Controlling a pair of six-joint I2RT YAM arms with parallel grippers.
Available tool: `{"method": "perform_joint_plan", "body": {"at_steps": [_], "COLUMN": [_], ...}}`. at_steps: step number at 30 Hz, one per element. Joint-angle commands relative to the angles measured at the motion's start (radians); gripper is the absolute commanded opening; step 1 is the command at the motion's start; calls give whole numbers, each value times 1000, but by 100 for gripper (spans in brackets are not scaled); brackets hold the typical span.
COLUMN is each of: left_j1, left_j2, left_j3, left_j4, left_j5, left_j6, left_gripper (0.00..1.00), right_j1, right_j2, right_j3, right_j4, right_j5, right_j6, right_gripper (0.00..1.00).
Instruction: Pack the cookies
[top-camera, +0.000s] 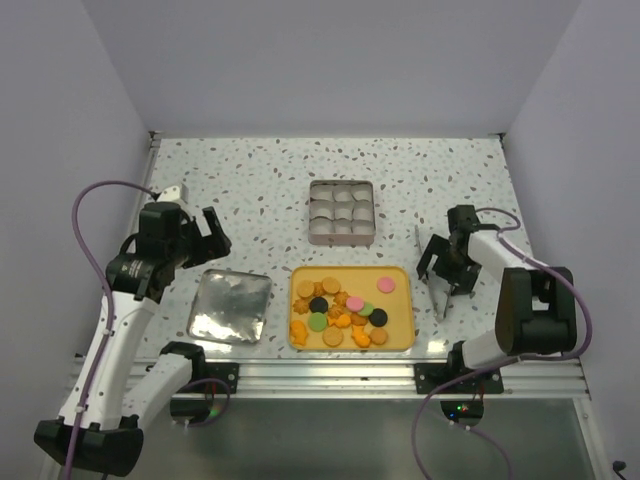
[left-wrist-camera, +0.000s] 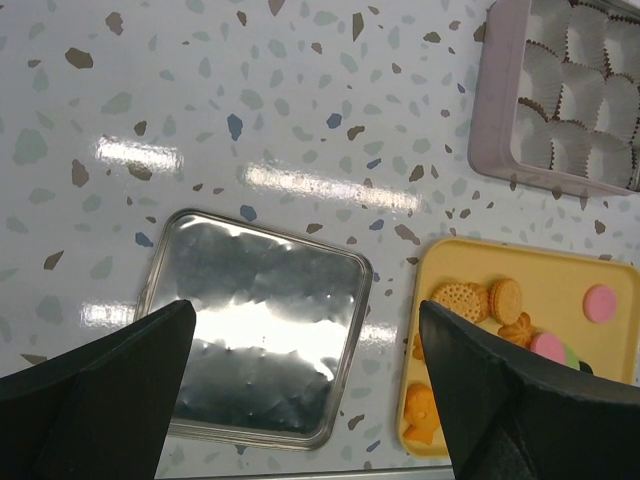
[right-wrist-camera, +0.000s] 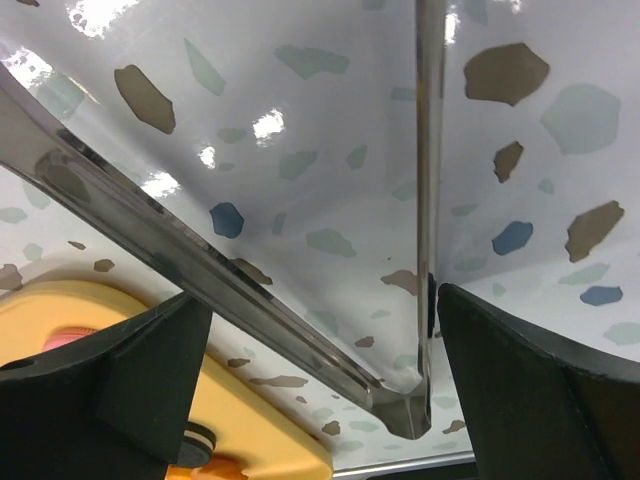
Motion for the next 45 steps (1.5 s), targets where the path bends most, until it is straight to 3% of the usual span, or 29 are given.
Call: {"method": "perform_joint_plan", "body": {"at_steps": [1, 11, 19, 23, 32, 45], "left_j1": [-7, -7, -7, -7, -7, -21], "left_j2": [-1, 31, 64, 78, 105, 94], "left_j3": [-5, -28, -47, -34, -6, 8], "left_j4": [52, 93, 133, 147, 167, 239], "left_j5": [9, 29, 64, 67, 95, 257], "left_j6": [-15, -45, -46, -38, -12, 20], "left_gripper": [100, 100, 100, 100, 100, 100], "right_j1": [-3, -1, -3, 0, 69, 367], "right_j2": [34, 99, 100, 74, -44, -163], "right_j3": [4, 16, 73, 93, 224, 415], "right_j4": [60, 114, 76, 53, -70, -257], "right_j5": [-39, -50, -13, 5, 47, 76], "right_j6": [-44, -61, -111, -130, -140, -22], "right_gripper": [96, 89, 51, 41, 37, 36]}}
